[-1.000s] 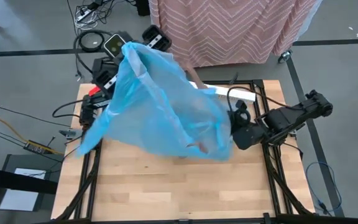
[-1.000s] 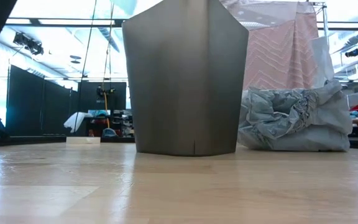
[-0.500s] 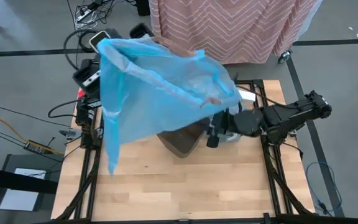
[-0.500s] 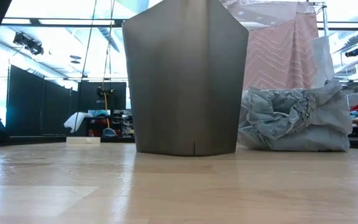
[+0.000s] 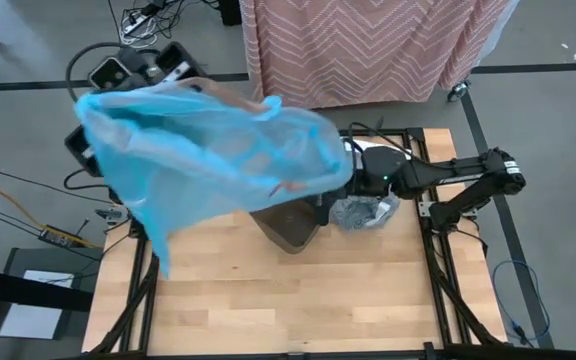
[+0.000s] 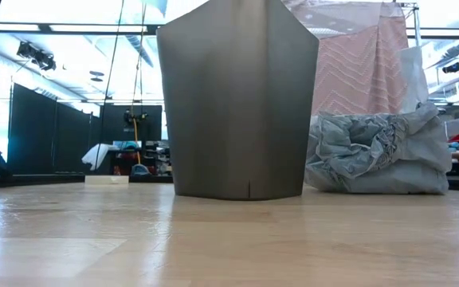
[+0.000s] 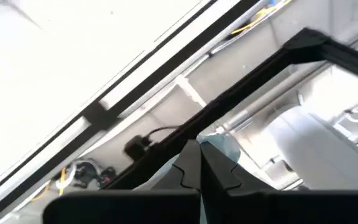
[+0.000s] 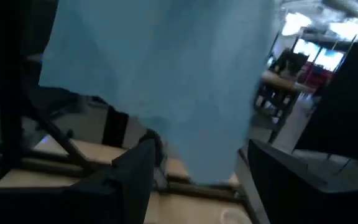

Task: Place trash/remove bag and relplace
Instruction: Insert the new blue trash bag into the black trash bin

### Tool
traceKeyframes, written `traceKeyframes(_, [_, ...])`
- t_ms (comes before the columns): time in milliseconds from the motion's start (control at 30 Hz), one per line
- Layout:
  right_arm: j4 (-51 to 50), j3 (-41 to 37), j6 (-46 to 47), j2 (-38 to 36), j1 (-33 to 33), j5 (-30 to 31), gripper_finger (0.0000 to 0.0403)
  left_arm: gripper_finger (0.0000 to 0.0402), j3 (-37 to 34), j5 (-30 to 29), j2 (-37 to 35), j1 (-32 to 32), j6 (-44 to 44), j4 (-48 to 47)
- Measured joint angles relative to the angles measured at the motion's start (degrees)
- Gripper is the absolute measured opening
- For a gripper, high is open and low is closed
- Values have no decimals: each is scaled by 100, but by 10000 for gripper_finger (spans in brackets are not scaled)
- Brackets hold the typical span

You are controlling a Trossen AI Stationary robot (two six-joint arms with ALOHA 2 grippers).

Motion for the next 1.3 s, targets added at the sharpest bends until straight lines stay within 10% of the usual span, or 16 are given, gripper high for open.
traceKeyframes(933, [3224, 7, 268, 1572, -566, -2539, 245, 3, -1, 445, -107, -646, 343, -142])
traceKeyframes(1300, [3426, 9, 177, 1649, -103, -2464, 245, 3, -1, 863, -105, -646, 619, -149])
